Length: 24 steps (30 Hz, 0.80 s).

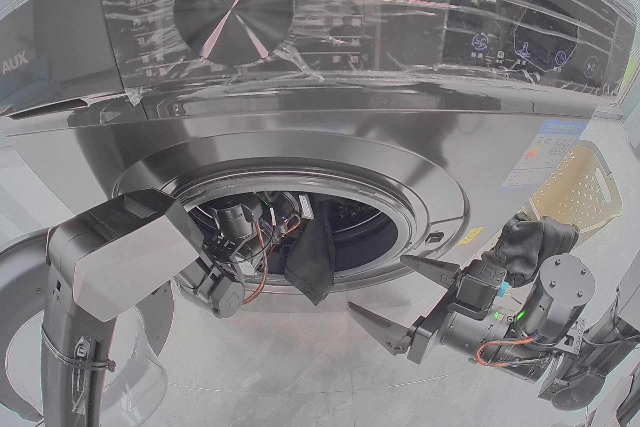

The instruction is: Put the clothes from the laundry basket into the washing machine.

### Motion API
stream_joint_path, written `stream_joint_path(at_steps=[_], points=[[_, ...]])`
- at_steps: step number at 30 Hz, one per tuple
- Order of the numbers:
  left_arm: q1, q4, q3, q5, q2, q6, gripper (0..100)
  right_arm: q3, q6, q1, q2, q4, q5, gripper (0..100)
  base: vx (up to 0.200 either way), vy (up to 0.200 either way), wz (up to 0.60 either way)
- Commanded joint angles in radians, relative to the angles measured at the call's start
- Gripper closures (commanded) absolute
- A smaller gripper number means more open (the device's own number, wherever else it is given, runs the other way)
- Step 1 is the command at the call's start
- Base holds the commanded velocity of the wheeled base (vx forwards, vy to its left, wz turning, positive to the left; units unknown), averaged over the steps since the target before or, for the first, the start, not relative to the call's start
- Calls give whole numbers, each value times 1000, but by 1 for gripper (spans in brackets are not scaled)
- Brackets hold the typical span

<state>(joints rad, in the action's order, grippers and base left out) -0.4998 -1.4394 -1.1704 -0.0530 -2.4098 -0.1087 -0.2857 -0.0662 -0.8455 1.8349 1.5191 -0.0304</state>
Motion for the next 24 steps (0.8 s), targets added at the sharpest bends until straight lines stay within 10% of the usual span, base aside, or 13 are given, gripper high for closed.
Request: stream_joint_path(at_steps=[1, 10, 11, 24], points=[[12, 2, -31, -24, -6, -2, 100, -4, 0, 0, 3, 1, 1, 0, 0, 0, 0], [14, 19, -52, -28, -3, -9, 100, 0, 0, 0, 4, 1, 1, 0, 0, 0, 0], [14, 19, -52, -30, 0, -9, 0, 0, 0, 0, 4, -1, 1, 0, 0, 0, 0], [-31, 240, 94, -54, 100, -23, 0, 0, 0, -3, 14, 1, 4, 0, 0, 0, 0]])
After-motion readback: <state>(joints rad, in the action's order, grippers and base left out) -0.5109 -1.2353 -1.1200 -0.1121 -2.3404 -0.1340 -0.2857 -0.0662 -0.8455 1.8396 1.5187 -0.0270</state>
